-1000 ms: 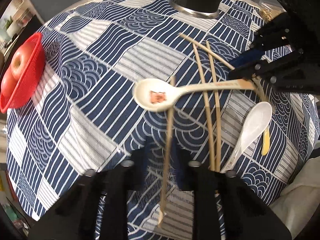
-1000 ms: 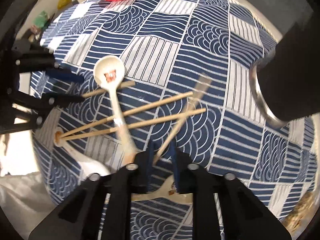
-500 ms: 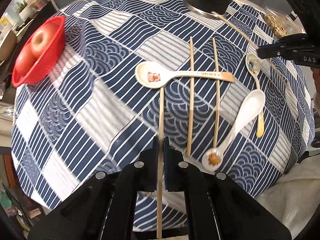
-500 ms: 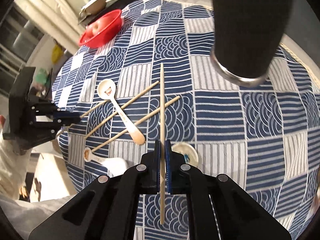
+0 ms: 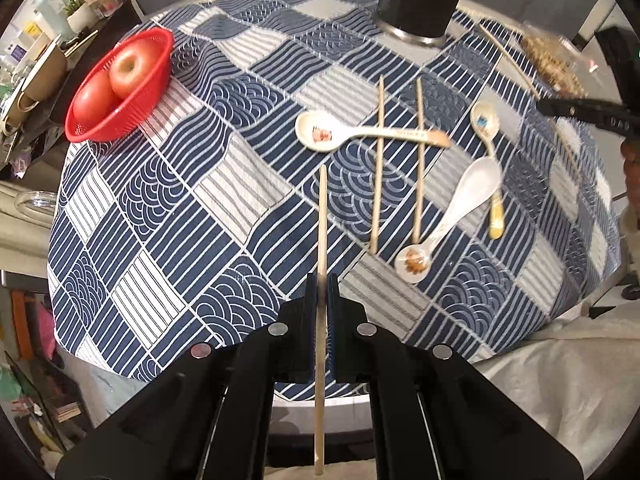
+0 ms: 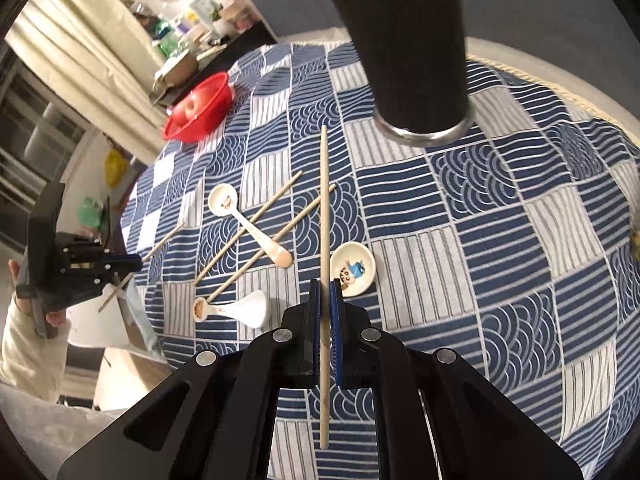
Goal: Organize utensils
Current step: 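Lift the chopstick with the right tool and drop it into the black holder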
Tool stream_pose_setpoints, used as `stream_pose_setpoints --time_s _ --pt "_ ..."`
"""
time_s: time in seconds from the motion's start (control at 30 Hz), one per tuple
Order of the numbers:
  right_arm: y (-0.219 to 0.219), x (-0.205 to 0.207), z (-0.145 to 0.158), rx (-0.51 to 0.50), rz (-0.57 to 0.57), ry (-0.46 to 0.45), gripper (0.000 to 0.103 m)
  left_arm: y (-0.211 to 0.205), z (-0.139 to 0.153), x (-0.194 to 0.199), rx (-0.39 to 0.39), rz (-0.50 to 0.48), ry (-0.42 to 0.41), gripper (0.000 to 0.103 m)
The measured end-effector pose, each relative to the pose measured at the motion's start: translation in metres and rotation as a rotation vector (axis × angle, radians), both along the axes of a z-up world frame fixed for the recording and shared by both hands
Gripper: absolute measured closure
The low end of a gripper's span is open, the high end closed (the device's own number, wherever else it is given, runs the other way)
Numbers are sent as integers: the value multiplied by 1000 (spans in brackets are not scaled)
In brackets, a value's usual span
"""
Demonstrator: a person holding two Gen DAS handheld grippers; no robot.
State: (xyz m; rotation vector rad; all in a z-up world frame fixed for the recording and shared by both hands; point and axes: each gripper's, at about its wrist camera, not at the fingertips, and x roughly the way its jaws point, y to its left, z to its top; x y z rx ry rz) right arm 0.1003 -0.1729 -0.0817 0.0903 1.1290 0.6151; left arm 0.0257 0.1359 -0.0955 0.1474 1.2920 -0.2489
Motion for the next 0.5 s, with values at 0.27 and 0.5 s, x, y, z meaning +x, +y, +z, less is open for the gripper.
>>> stream_pose_setpoints --time_s 0.27,0.5 --pt "-33 -29 22 57 -107 -86 98 -13 35 10 -30 -27 -113 98" --pt "-55 -47 47 61 -181 -175 98 -24 67 27 -66 -39 -220 98"
